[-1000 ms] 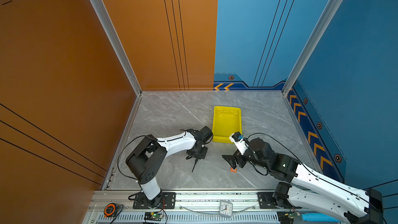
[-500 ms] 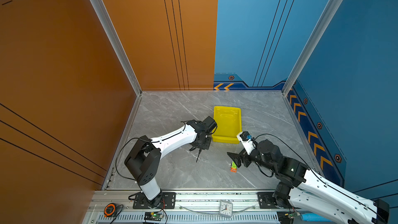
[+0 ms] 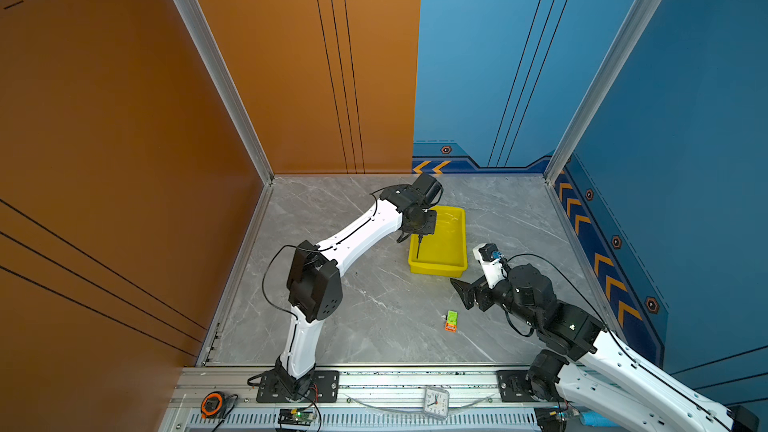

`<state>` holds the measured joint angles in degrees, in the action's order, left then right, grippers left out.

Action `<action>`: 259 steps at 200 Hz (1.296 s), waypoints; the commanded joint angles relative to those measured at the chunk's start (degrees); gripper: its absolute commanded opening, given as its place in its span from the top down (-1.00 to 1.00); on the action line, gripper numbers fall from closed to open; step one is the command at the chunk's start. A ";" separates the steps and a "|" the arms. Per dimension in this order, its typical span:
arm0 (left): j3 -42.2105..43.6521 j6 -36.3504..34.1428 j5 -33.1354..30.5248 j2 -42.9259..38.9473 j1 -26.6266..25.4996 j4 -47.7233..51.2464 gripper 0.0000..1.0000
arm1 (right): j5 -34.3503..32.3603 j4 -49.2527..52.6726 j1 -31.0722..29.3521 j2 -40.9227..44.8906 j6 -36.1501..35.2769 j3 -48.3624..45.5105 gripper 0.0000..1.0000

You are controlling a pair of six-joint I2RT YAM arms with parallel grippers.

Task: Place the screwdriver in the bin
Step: 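Lift the screwdriver with the left gripper and carry it over the yellow bin, then lower the screwdriver into the bin and open the left gripper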

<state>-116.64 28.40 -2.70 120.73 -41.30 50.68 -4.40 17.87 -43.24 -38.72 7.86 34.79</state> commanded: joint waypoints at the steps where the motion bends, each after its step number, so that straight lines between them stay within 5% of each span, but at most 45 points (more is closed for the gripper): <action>1: -8.37 0.88 3.56 5.51 0.26 1.45 1.00 | -1.47 2.65 1.91 -0.01 1.69 2.74 -1.00; 108: -23.88 7.37 0.42 21.93 -0.77 1.28 1.00 | 1.70 5.94 12.27 -2.85 3.06 4.67 -1.00; 259: -22.94 9.73 -5.89 27.80 -1.50 1.26 0.98 | 4.35 6.93 15.71 -3.08 2.12 4.63 -1.00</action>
<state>-139.57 37.41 -6.46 146.93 -42.44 51.03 -1.48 23.70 -28.34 -42.11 10.57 38.94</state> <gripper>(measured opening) 0.202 0.999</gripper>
